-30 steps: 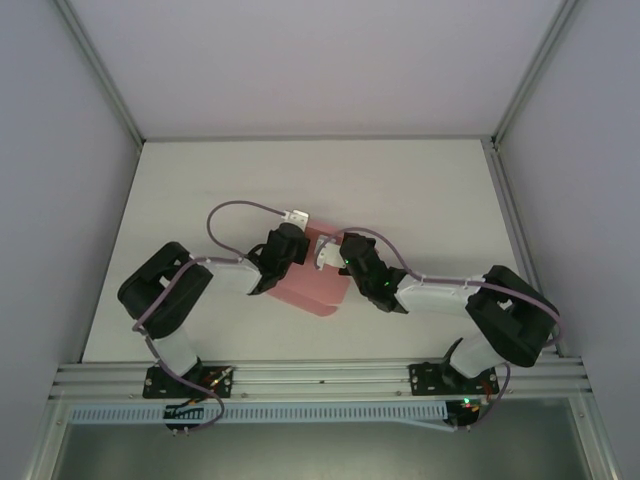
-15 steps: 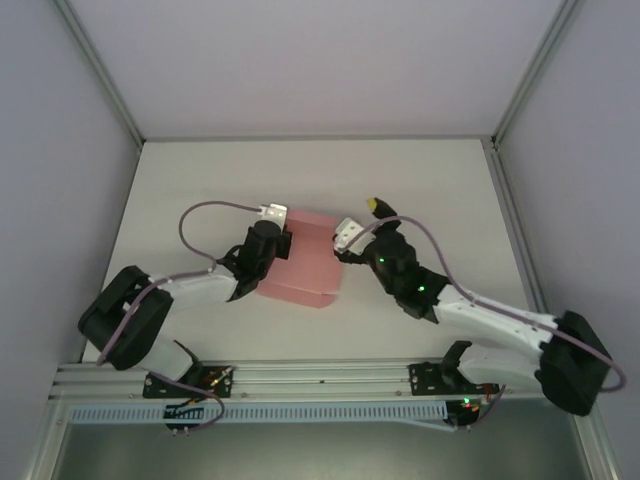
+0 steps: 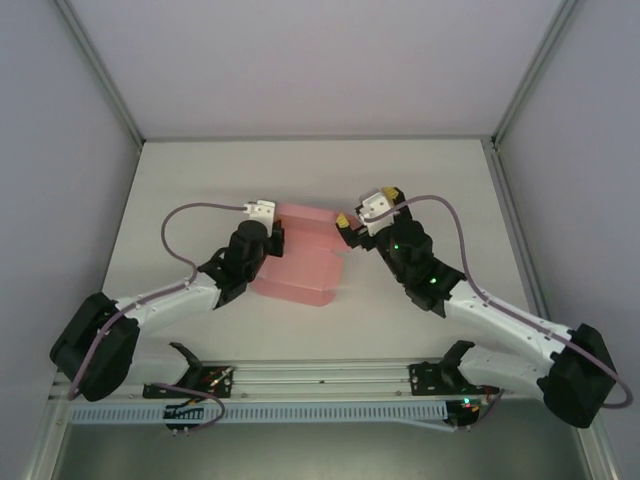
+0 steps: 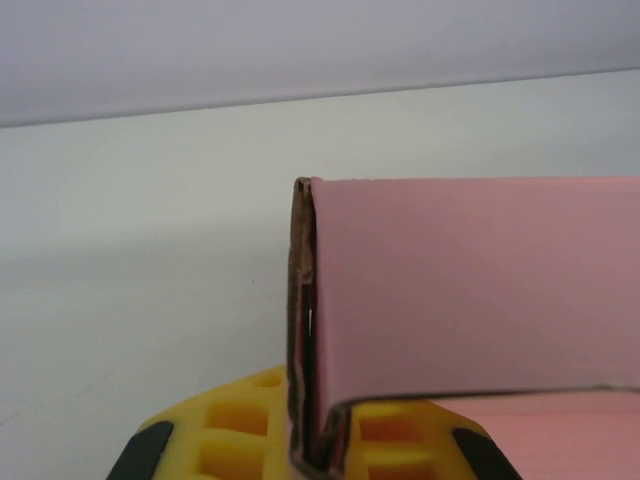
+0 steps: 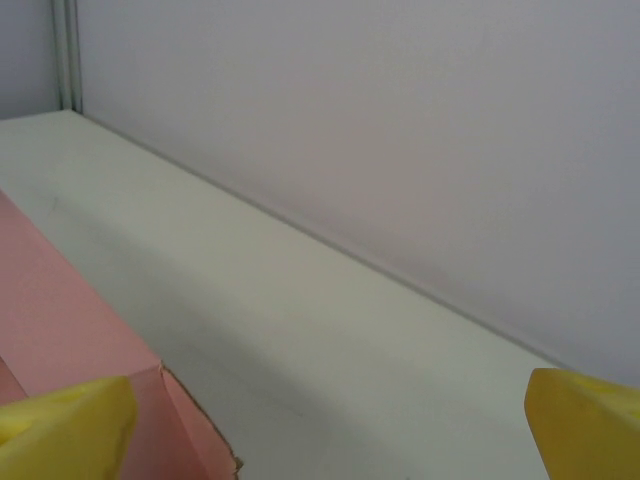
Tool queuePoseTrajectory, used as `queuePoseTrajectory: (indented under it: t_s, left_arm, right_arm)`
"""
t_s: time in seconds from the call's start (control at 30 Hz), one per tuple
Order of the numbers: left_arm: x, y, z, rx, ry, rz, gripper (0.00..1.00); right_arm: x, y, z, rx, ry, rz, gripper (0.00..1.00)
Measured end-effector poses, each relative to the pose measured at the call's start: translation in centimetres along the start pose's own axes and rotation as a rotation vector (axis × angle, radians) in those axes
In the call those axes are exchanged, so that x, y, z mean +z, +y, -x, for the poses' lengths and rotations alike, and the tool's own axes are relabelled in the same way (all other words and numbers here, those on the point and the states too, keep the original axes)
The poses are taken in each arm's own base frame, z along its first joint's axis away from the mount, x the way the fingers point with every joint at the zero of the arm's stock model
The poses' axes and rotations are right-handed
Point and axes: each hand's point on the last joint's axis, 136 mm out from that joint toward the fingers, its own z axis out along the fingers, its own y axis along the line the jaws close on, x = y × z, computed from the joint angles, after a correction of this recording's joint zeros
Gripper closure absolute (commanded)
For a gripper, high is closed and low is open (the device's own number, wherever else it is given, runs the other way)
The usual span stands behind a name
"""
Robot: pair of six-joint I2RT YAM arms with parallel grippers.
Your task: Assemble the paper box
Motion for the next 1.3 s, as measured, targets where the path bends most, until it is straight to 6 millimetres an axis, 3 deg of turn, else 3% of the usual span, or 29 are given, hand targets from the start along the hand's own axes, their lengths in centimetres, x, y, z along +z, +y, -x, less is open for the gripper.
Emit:
queuePoseTrajectory:
  t_s: [0.13,0.3,0.57,0.73,0.87,1.0,1.13,1.3]
  left_arm:
    - [-0.6,-0.6,0.7,-0.035,-0.01,-0.041,1.0]
    - [-1.1,-1.0,0.9,-0.067,-0.007,-0.076,1.0]
    - [-1.7,-1.3,1.8,-0.106,-0.025,-0.104,1.0]
    - [-1.9,-0.9,1.6,-0.105,-0.018,-0.088,1.0]
    - [-2.0,-0.4,1.6,-0.102,-0.016,-0.061,1.0]
    - [-2.1,-0.2,1.8,-0.102,-0.016,-0.05,1.0]
    - [-2.3,-0.2,2.2,-0.104,-0.022,-0.05,1.0]
    - [-2.6,-0.1,2.4,-0.105,-0.026,-0.05,1.0]
  right_arm:
    - [0.6,1.9,-1.1,0.023,-0.009,0.084,0.0]
    - [0.6,3.0,0.4,0.089,-0.136,0.145,0.0]
    - [-0.2,2.5,1.7,0.174,-0.226,0.141,0.0]
    - [-2.2,0.3,1.4,0.257,-0.171,0.073,0.0]
    - [-3.7,-1.4,-0.9,0.339,-0.07,-0.01,0.0]
    - [-4.3,-1.3,-5.1,0.361,0.061,-0.041,0.0]
    - [-4.1,-0.8,-9.1,0.352,0.192,-0.07,0.0]
    - [-3.0,-0.5,-11.6,0.325,0.279,-0.11,0.0]
